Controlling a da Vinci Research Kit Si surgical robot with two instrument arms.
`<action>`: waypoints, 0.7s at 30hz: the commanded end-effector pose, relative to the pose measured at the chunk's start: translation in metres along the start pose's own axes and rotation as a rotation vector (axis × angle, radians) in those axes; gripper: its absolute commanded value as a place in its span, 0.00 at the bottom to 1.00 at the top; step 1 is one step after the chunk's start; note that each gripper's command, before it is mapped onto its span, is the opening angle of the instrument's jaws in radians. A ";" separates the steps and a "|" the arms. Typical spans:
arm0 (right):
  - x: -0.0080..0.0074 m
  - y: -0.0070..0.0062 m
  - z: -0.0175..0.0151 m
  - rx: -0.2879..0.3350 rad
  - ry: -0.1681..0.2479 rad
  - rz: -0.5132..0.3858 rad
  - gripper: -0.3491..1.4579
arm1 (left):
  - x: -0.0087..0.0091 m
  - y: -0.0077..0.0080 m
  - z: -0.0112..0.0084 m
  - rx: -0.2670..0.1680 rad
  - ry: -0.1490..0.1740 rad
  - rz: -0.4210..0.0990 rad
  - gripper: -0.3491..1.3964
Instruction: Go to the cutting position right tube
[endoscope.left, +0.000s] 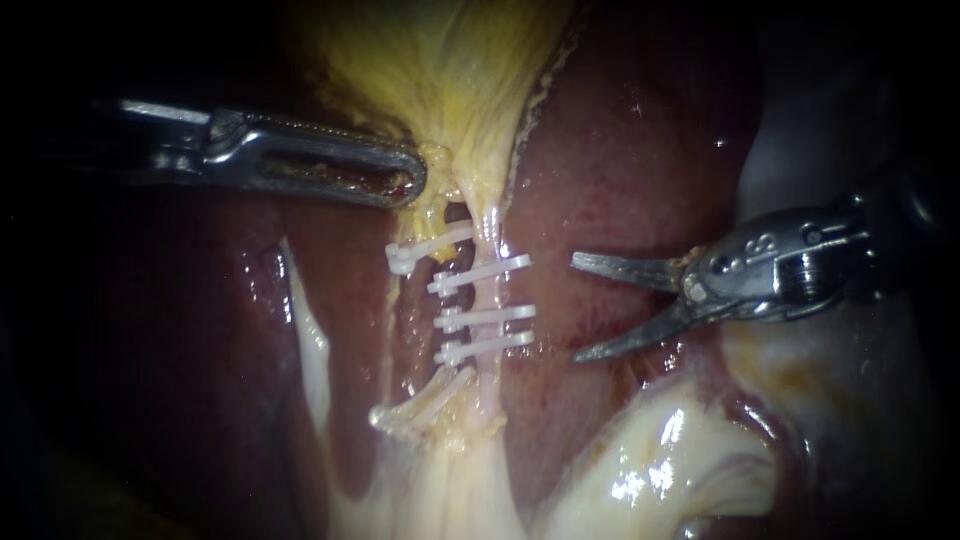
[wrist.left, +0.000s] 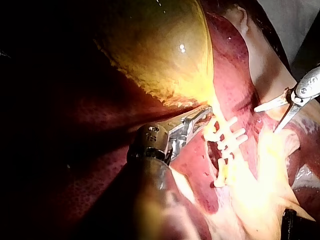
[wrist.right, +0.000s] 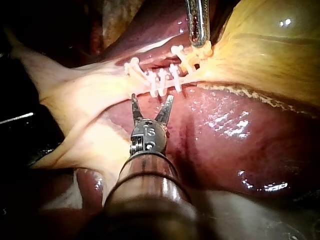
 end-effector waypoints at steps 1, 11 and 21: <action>0.0000 0.0000 0.0000 0.000 0.000 0.000 0.97 | 0.0000 0.0000 -0.0002 0.001 0.000 0.000 0.00; 0.0001 0.0000 0.0001 0.012 0.001 0.001 0.97 | -0.0015 -0.0001 -0.0050 0.015 0.008 -0.007 0.00; 0.0004 0.0000 0.0005 0.039 0.010 0.003 0.97 | -0.0057 0.0014 -0.0108 0.025 -0.008 0.035 0.00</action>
